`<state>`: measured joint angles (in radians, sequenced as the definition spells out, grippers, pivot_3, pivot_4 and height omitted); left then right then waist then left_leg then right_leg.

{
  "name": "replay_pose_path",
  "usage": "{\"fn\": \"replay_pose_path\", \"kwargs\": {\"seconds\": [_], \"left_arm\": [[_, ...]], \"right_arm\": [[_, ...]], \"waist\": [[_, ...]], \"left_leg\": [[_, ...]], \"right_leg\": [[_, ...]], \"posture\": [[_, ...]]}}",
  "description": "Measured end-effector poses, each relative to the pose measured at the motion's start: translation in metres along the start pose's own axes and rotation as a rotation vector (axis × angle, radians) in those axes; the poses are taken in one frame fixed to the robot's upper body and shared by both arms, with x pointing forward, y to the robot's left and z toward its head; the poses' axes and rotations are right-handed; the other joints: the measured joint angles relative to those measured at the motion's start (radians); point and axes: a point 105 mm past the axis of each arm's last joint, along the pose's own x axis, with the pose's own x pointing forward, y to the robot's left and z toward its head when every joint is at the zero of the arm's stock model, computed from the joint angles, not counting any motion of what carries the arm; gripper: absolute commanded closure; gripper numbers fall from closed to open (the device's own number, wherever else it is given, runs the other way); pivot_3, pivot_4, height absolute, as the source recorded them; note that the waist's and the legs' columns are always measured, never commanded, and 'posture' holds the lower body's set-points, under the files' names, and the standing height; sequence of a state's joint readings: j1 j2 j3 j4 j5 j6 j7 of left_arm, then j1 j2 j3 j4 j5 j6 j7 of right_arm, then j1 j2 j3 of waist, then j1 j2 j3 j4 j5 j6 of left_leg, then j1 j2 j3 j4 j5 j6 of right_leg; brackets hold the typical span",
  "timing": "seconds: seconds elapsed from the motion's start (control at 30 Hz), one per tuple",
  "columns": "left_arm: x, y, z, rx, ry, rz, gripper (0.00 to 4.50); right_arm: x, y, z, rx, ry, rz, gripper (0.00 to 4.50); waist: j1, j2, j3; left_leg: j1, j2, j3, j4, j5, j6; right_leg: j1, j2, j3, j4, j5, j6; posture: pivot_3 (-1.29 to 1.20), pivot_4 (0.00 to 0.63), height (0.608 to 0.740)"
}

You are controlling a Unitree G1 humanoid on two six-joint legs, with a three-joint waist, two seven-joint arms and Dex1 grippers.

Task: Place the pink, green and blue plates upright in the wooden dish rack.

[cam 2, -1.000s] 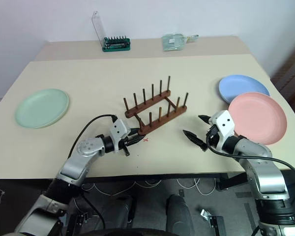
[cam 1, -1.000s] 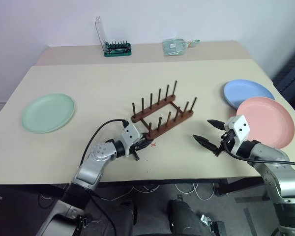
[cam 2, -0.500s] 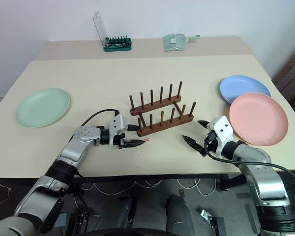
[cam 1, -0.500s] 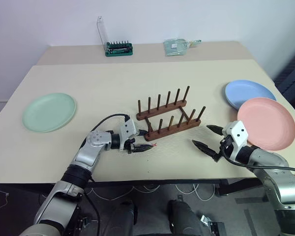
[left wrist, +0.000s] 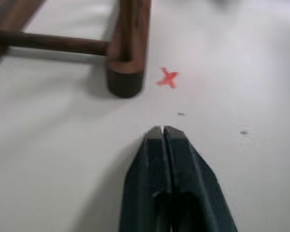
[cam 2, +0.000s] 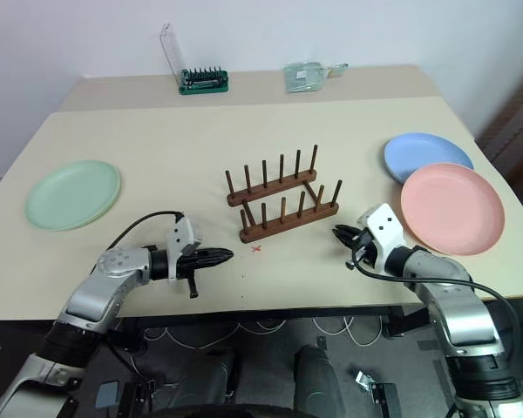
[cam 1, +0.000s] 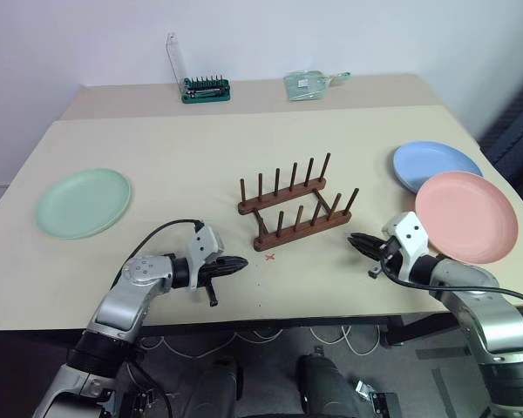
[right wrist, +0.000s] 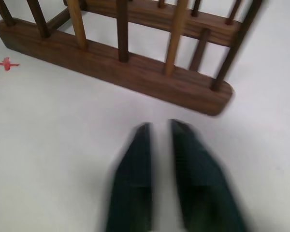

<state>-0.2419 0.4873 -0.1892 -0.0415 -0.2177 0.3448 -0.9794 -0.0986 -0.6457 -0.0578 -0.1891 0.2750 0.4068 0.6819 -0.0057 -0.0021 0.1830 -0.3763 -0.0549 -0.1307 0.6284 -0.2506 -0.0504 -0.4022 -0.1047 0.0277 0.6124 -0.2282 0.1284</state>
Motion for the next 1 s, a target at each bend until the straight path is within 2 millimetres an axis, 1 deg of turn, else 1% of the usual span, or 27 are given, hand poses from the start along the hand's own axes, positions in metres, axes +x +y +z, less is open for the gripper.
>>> {"fn": "replay_pose_path", "kwargs": {"seconds": [0.1, 0.17, 0.23, 0.27, 0.37, 0.43, 0.5, 0.67, 0.87, 1.0], "left_arm": [[0.005, -0.001, 0.002, -0.007, -0.004, 0.015, 4.5], [0.015, 0.001, 0.004, -0.003, -0.025, 0.048, 4.5], [0.027, 0.005, 0.009, -0.012, -0.056, 0.084, 4.5], [0.03, 0.006, 0.01, -0.008, -0.065, 0.095, 4.5], [0.04, 0.016, 0.011, -0.001, -0.093, 0.174, 4.5], [0.044, 0.028, 0.013, 0.008, -0.105, 0.251, 4.5], [0.044, 0.042, 0.016, 0.013, -0.116, 0.331, 4.5], [0.04, 0.062, 0.018, 0.042, -0.116, 0.429, 4.5], [0.041, 0.066, 0.018, 0.048, -0.117, 0.435, 4.5], [0.036, 0.063, 0.017, 0.06, -0.116, 0.424, 4.5]], "right_arm": [[0.007, -0.005, -0.005, -0.005, 0.033, -0.036, 4.42], [0.022, -0.007, -0.007, 0.011, 0.055, -0.065, 4.42], [0.036, -0.002, -0.005, 0.01, 0.055, -0.066, 4.42], [0.04, 0.001, -0.002, 0.001, 0.052, -0.062, 4.42], [0.047, -0.003, -0.001, -0.015, 0.056, -0.089, 4.42], [0.05, -0.007, -0.001, -0.021, 0.057, -0.117, 4.42], [0.055, -0.012, 0.001, -0.027, 0.055, -0.141, 4.42], [0.06, -0.019, 0.003, -0.042, 0.052, -0.171, 4.42], [0.062, -0.022, 0.003, -0.057, 0.053, -0.181, 4.42], [0.055, -0.02, 0.002, -0.094, 0.061, -0.168, 4.42]], "waist": [[0.0, 0.0, 0.0], [-0.002, 0.0, -0.001], [0.002, 0.002, -0.001], [0.002, 0.002, -0.001], [0.007, 0.001, -0.002], [0.007, 0.001, -0.002], [0.004, 0.002, -0.002], [-0.007, 0.002, -0.003], [-0.008, 0.003, -0.003], [-0.014, 0.003, -0.003]], "left_leg": [[0.0, -0.001, 0.0, 0.0, 0.0, 0.0], [0.002, 0.0, 0.0, 0.0, 0.0, 0.0], [0.002, -0.001, -0.001, 0.001, 0.0, 0.0], [0.002, -0.001, -0.001, 0.001, 0.0, 0.0], [0.002, -0.001, -0.001, 0.002, 0.0, 0.0], [0.003, -0.001, -0.001, 0.002, 0.0, 0.0], [0.003, -0.001, -0.001, 0.002, 0.0, 0.0], [0.004, -0.001, -0.001, 0.002, 0.0, 0.0], [0.004, -0.001, -0.001, 0.001, 0.0, 0.0], [0.003, 0.0, -0.001, 0.0, 0.0, 0.0]], "right_leg": [[0.0, -0.001, 0.0, 0.0, 0.0, 0.001], [0.002, -0.001, 0.0, 0.0, 0.0, 0.0], [0.003, -0.001, -0.001, 0.0, 0.0, 0.0], [0.003, -0.001, -0.001, 0.0, 0.0, 0.001], [0.003, -0.001, 0.0, 0.0, 0.001, 0.002], [0.004, -0.001, -0.001, 0.0, 0.001, 0.002], [0.004, 0.0, -0.001, 0.0, 0.001, 0.002], [0.004, 0.0, -0.001, 0.001, 0.002, 0.002], [0.004, 0.0, -0.001, 0.001, 0.002, 0.002], [0.003, 0.0, -0.001, 0.001, 0.001, 0.003]], "posture": [[0.0, 0.15, 0.74], [0.0, 0.15, 0.74], [0.0, 0.15, 0.74], [0.0, 0.15, 0.74], [0.0, 0.15, 0.74], [0.0, 0.15, 0.74], [0.0, 0.15, 0.74], [0.0, 0.15, 0.74], [0.0, 0.15, 0.74], [0.0, 0.15, 0.74]]}}
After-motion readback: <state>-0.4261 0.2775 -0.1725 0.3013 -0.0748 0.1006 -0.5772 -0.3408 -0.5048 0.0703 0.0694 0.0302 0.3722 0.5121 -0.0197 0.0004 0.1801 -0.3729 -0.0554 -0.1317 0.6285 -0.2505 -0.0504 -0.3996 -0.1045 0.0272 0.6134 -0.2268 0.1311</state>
